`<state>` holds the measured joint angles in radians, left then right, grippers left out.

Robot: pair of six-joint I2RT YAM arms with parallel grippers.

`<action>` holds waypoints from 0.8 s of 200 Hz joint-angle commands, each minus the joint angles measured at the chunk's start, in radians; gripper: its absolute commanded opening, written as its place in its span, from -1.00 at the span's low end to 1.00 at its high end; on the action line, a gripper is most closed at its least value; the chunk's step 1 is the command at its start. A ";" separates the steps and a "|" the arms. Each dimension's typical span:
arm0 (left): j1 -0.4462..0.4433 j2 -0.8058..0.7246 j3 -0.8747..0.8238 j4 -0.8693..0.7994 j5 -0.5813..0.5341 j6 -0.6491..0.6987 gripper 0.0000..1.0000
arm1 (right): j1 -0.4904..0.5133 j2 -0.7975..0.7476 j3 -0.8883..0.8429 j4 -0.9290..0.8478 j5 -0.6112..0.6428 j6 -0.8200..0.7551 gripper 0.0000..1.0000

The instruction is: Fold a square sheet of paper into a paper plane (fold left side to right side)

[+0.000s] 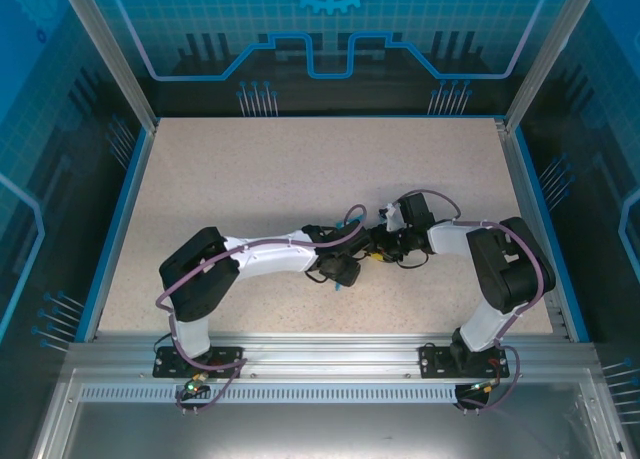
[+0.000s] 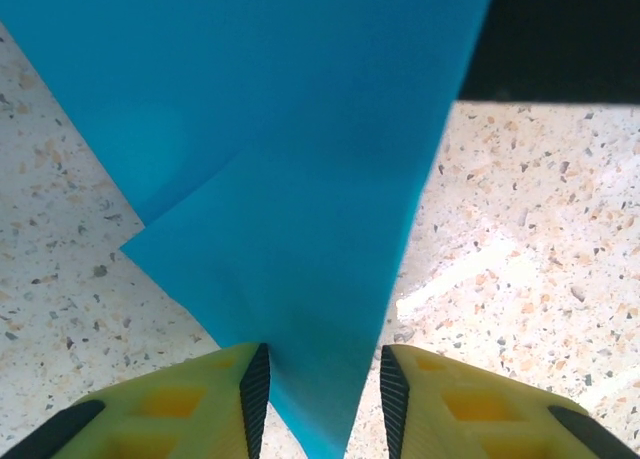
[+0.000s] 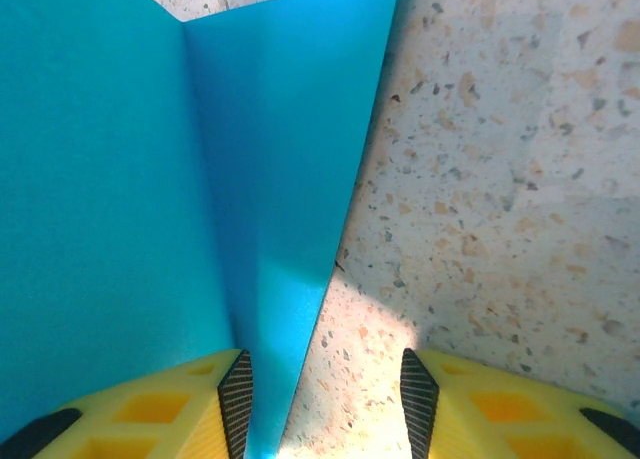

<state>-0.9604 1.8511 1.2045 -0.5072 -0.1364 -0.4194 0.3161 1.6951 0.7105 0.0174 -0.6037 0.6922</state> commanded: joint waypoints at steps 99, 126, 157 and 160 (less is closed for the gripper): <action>-0.014 0.043 0.040 -0.038 -0.024 -0.027 -0.58 | 0.016 0.027 -0.001 -0.016 0.016 0.004 -0.07; -0.012 0.046 0.038 -0.040 -0.038 -0.036 -0.61 | 0.016 0.024 -0.002 -0.014 0.016 0.003 -0.07; -0.012 0.032 0.044 -0.053 -0.054 -0.033 -0.60 | 0.014 0.026 -0.002 -0.015 0.016 0.001 -0.07; -0.012 0.031 0.044 -0.055 -0.056 -0.032 -0.56 | 0.015 0.026 -0.001 -0.016 0.016 0.001 -0.07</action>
<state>-0.9653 1.8874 1.2232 -0.5201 -0.1589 -0.4397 0.3161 1.6951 0.7109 0.0174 -0.6033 0.6922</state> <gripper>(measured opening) 0.195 0.465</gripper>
